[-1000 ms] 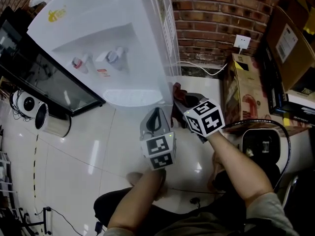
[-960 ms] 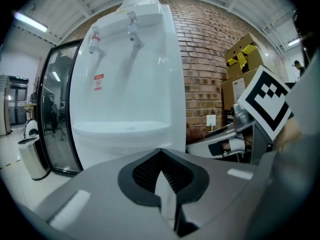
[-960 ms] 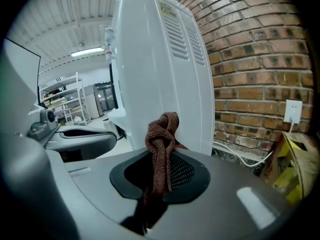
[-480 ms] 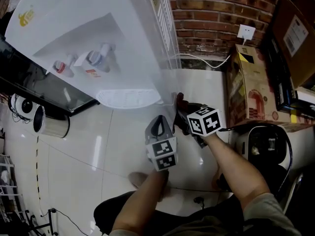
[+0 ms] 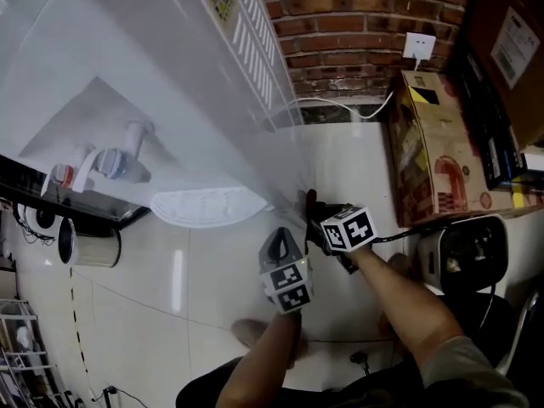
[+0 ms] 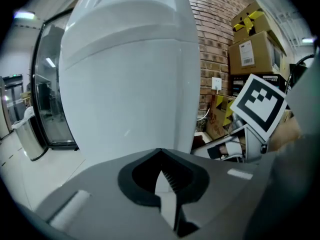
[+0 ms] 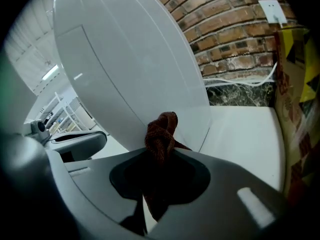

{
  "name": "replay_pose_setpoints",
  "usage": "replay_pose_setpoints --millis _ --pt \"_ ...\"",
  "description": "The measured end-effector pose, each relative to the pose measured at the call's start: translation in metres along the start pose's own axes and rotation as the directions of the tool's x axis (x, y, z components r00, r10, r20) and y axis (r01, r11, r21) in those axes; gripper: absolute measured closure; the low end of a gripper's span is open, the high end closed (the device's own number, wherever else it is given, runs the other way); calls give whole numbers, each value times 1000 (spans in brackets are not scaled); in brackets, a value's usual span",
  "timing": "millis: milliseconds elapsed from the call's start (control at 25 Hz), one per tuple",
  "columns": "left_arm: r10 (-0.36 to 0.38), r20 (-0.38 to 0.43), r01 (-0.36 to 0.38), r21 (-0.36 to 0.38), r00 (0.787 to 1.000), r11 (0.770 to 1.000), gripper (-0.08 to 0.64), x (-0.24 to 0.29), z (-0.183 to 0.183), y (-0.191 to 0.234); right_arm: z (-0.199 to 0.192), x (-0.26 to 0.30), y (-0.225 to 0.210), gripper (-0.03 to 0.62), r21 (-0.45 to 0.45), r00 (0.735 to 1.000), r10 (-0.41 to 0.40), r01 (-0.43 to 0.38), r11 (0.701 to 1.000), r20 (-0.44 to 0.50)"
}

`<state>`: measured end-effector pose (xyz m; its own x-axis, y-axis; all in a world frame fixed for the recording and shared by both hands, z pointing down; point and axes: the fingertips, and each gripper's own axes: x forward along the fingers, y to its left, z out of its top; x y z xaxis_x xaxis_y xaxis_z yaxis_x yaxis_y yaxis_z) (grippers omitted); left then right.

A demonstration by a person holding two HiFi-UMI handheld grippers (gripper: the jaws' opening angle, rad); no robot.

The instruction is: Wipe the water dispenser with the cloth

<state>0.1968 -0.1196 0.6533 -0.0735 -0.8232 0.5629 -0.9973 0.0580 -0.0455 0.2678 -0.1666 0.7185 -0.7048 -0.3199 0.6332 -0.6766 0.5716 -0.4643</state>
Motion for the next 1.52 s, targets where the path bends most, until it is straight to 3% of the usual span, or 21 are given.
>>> replay_pose_setpoints --millis 440,800,1040,1240,1400,1520 --pt "-9 -78 10 11 997 1000 560 25 -39 -8 -57 48 -39 522 105 993 -21 34 994 -117" --pt "0 -95 0 6 995 1000 560 22 -42 -10 -78 62 -50 522 148 985 -27 52 988 -169" --pt "-33 -48 33 6 998 999 560 10 -10 -25 -45 30 -43 522 115 994 -70 80 990 -88" --pt "-48 15 48 4 999 999 560 -25 38 -43 5 -27 -28 522 67 991 -126 124 990 35" --pt "-44 83 42 24 996 999 560 -71 94 -48 59 -85 0 522 26 974 -142 140 990 175" --pt "-44 151 40 33 988 999 560 -108 145 -43 118 -135 33 522 -40 947 -104 122 992 304"
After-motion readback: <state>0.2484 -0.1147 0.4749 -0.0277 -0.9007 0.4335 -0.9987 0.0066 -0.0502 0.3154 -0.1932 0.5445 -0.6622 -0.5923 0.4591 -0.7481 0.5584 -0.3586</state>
